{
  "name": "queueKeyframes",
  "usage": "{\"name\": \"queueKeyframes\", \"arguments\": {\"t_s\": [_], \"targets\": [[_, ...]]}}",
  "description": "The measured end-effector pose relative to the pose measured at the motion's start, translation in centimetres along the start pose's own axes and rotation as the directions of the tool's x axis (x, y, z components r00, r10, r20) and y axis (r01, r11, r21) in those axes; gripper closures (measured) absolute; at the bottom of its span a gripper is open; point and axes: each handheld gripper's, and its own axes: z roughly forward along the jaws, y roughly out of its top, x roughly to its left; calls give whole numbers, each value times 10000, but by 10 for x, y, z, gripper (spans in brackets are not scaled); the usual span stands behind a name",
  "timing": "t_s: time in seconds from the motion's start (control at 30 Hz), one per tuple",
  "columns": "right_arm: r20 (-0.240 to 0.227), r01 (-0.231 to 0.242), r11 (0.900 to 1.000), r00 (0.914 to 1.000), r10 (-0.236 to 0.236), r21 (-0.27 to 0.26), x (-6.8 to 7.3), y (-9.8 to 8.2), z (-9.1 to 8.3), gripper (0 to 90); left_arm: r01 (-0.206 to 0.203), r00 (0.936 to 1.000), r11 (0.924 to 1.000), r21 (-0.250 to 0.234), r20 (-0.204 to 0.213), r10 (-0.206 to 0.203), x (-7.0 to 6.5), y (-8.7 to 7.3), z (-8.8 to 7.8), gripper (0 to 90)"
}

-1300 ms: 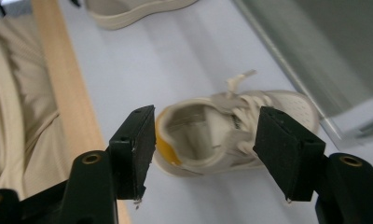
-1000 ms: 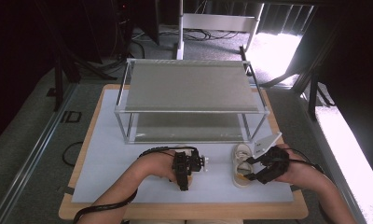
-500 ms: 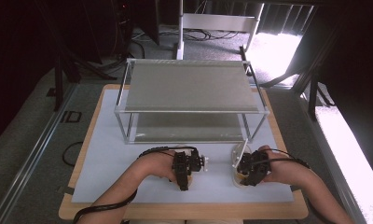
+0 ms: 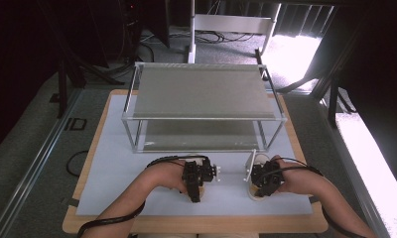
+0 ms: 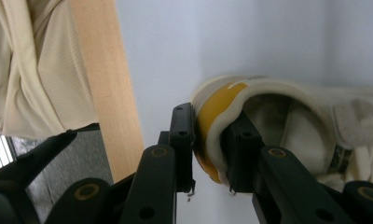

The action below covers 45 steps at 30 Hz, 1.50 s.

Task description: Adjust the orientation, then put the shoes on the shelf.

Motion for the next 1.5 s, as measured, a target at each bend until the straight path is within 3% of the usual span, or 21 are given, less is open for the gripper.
{"name": "queueKeyframes", "arguments": {"t_s": [0.1, 0.3, 0.5, 0.77, 0.93, 1.03, 1.07, 1.27, 1.3, 1.5], "targets": [[153, 627, 9980, 9979, -627, -20, 5, 5, -3, 763, -14, 10000, 10000, -12, -19, 14, 0, 0, 0, 421], [169, 1266, 9918, 9918, -1264, -157, 11, 18, -7, 762, -58, 10000, 10000, 3, -63, 58, -1, 0, 0, 421], [207, 1548, 9867, 9879, -1540, -495, 11, 31, -9, 760, -85, 9999, 10000, -44, -132, 85, -1, 0, 0, 422], [164, 1863, 9822, 9824, -1859, -258, 9, 42, 5, 756, -26, 9998, 9999, -171, -175, 23, -1, -1, 1, 422], [87, 1764, 9833, 9843, -1762, -450, 7, 40, 5, 744, -33, 9999, 9997, -230, -149, 29, -1, -2, 1, 424], [-108, 1292, 9903, 9915, -1299, -504, 5, 39, 5, 726, 53, 9999, 9996, -282, -104, -56, -1, -2, 2, 424], [-31, 1042, 9928, 9945, -1046, -587, 4, 38, 5, 677, 53, 9999, 9995, -325, -122, -57, -2, -2, 2, 424], [226, 1042, 9917, 9945, -1027, -754, 6, 40, 2, 626, 11, 9998, 9997, -237, -177, -15, -1, -2, 4, 452], [383, 1138, 9904, 9931, -1111, -789, 7, 40, 2, 624, -46, 9993, 10000, -65, -377, 43, -2, -1, 4, 470], [214, 996, 9922, 9949, -983, -755, 7, 39, 5, 670, -216, 9996, 9996, -205, -191, 212, -1, -3, 7, 511]]}}
